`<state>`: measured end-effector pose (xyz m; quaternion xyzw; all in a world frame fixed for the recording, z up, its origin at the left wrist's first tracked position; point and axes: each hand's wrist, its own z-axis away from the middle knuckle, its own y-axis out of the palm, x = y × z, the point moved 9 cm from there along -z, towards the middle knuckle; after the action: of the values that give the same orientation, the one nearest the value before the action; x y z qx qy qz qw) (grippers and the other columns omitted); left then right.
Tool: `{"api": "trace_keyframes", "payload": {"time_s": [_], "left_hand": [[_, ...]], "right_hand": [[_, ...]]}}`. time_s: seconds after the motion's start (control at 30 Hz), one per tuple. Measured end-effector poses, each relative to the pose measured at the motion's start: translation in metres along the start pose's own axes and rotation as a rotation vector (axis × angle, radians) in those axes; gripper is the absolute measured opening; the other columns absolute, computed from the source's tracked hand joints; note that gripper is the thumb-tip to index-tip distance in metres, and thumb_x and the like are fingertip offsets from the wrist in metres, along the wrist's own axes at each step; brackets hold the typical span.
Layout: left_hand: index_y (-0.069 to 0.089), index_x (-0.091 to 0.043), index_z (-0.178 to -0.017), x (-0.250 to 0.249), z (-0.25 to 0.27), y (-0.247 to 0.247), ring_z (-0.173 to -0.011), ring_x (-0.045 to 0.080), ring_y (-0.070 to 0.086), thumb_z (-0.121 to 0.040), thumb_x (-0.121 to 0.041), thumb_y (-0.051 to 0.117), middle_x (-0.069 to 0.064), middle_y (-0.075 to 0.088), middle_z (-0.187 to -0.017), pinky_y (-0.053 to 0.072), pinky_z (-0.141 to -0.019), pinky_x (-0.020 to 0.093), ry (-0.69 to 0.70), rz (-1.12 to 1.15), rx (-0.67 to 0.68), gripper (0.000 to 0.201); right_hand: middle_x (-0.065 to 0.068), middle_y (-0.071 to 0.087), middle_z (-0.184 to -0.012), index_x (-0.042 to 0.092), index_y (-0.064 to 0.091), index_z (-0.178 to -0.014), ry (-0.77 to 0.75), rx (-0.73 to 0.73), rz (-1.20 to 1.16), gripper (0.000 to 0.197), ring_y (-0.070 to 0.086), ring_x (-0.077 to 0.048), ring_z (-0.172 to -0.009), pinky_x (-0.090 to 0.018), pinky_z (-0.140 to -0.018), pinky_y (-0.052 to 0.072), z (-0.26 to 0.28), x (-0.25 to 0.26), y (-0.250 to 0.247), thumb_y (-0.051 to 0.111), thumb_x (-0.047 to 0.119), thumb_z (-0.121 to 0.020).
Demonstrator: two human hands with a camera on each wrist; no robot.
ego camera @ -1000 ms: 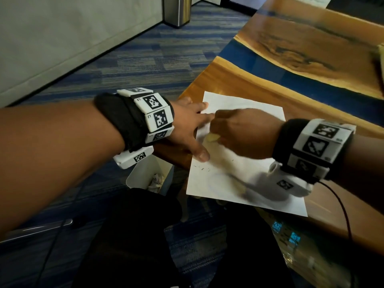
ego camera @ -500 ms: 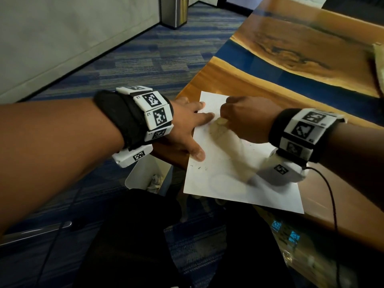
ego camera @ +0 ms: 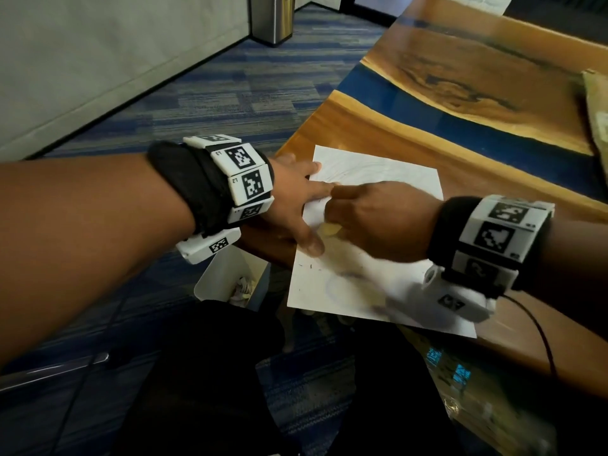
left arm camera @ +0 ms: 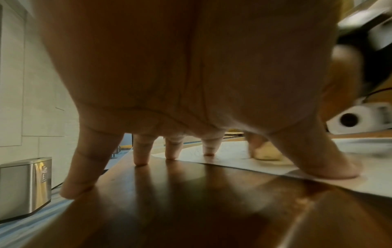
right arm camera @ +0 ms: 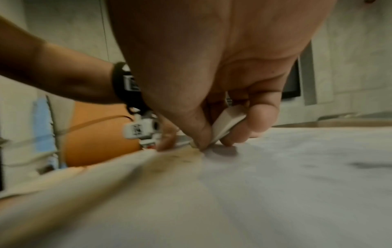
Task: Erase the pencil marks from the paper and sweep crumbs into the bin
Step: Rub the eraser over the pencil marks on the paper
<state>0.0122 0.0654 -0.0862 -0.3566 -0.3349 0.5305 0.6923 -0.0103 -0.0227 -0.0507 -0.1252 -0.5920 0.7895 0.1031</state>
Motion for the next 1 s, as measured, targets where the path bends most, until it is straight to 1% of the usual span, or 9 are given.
{"api": "trace_keyframes", "payload": {"time_s": [0.1, 0.13, 0.27, 0.4, 0.57, 0.7, 0.77, 0.87, 1.0], "left_hand": [[-0.009, -0.047, -0.155, -0.001, 0.003, 0.000, -0.151, 0.040, 0.003, -0.063, -0.092, 0.051, 0.003, -0.007, -0.168, 0.020, -0.116, 0.061, -0.010, -0.017, 0.004, 0.119], [-0.008, -0.048, -0.155, 0.000, 0.003, -0.001, -0.151, 0.039, 0.004, -0.064, -0.091, 0.052, 0.003, -0.007, -0.168, 0.020, -0.116, 0.060, -0.010, -0.010, 0.002, 0.117], [0.000, -0.050, -0.155, -0.001, 0.002, -0.003, -0.150, 0.039, 0.006, -0.062, -0.091, 0.055, 0.003, -0.002, -0.167, 0.024, -0.114, 0.059, 0.004, 0.004, -0.003, 0.116], [-0.008, -0.052, -0.153, -0.001, 0.003, -0.003, -0.150, 0.039, 0.007, -0.063, -0.091, 0.053, 0.003, -0.004, -0.167, 0.024, -0.114, 0.059, -0.010, -0.013, 0.001, 0.116], [-0.003, -0.054, -0.153, 0.000, -0.001, -0.003, -0.149, 0.040, 0.008, -0.057, -0.095, 0.055, 0.002, 0.001, -0.166, 0.026, -0.112, 0.060, -0.005, -0.002, 0.005, 0.120], [-0.009, -0.053, -0.153, -0.001, 0.000, -0.004, -0.149, 0.039, 0.010, -0.061, -0.092, 0.054, 0.004, 0.001, -0.166, 0.026, -0.113, 0.058, -0.015, -0.028, 0.005, 0.118], [-0.006, -0.052, -0.153, -0.001, 0.000, -0.004, -0.149, 0.039, 0.009, -0.062, -0.092, 0.055, 0.003, 0.001, -0.166, 0.026, -0.112, 0.058, -0.013, -0.025, 0.001, 0.117], [0.002, -0.049, -0.154, -0.001, 0.001, -0.003, -0.150, 0.038, 0.006, -0.060, -0.092, 0.056, 0.001, 0.000, -0.166, 0.027, -0.112, 0.059, -0.006, -0.019, 0.007, 0.117], [-0.008, -0.050, -0.154, 0.000, 0.003, -0.001, -0.151, 0.037, 0.003, -0.064, -0.091, 0.052, 0.000, -0.006, -0.168, 0.020, -0.116, 0.059, -0.012, -0.008, 0.006, 0.116]], "right_hand": [[0.006, 0.049, -0.102, 0.020, 0.055, -0.114, 0.209, -0.027, 0.057, 0.020, 0.056, -0.020, -0.084, -0.035, -0.068, 0.051, -0.001, -0.051, -0.006, 0.046, 0.028, -0.099], [0.005, 0.050, -0.103, 0.020, 0.055, -0.114, 0.215, -0.040, 0.062, 0.019, 0.056, -0.021, -0.082, -0.036, -0.067, 0.050, -0.001, -0.053, -0.007, 0.046, 0.027, -0.099], [0.009, 0.041, -0.103, 0.023, 0.055, -0.116, -0.040, 0.030, 0.000, 0.020, 0.058, -0.022, -0.085, -0.039, -0.074, 0.054, 0.004, 0.003, 0.004, 0.047, 0.031, -0.100], [0.006, 0.045, -0.101, 0.020, 0.055, -0.117, 0.198, 0.025, 0.083, 0.023, 0.057, -0.023, -0.086, -0.035, -0.069, 0.050, 0.003, -0.047, -0.005, 0.044, 0.032, -0.100], [0.009, 0.035, -0.099, 0.024, 0.053, -0.112, -0.017, 0.055, 0.033, 0.017, 0.056, -0.024, -0.080, -0.040, -0.071, 0.052, 0.007, 0.002, 0.003, 0.045, 0.033, -0.100], [0.006, 0.046, -0.101, 0.019, 0.054, -0.114, 0.214, 0.034, 0.094, 0.022, 0.057, -0.022, -0.083, -0.039, -0.071, 0.054, 0.006, -0.050, -0.006, 0.043, 0.032, -0.100], [0.006, 0.044, -0.100, 0.018, 0.054, -0.115, 0.199, 0.016, 0.092, 0.022, 0.053, -0.021, -0.078, -0.037, -0.067, 0.051, 0.005, -0.045, -0.005, 0.044, 0.030, -0.100], [0.009, 0.036, -0.100, 0.021, 0.054, -0.114, 0.007, 0.035, 0.039, 0.018, 0.055, -0.021, -0.078, -0.036, -0.068, 0.052, 0.004, -0.003, 0.002, 0.047, 0.030, -0.100], [0.006, 0.049, -0.101, 0.022, 0.055, -0.113, 0.208, 0.020, 0.030, 0.022, 0.056, -0.021, -0.082, -0.041, -0.071, 0.055, 0.001, -0.046, -0.005, 0.042, 0.034, -0.100]]}}
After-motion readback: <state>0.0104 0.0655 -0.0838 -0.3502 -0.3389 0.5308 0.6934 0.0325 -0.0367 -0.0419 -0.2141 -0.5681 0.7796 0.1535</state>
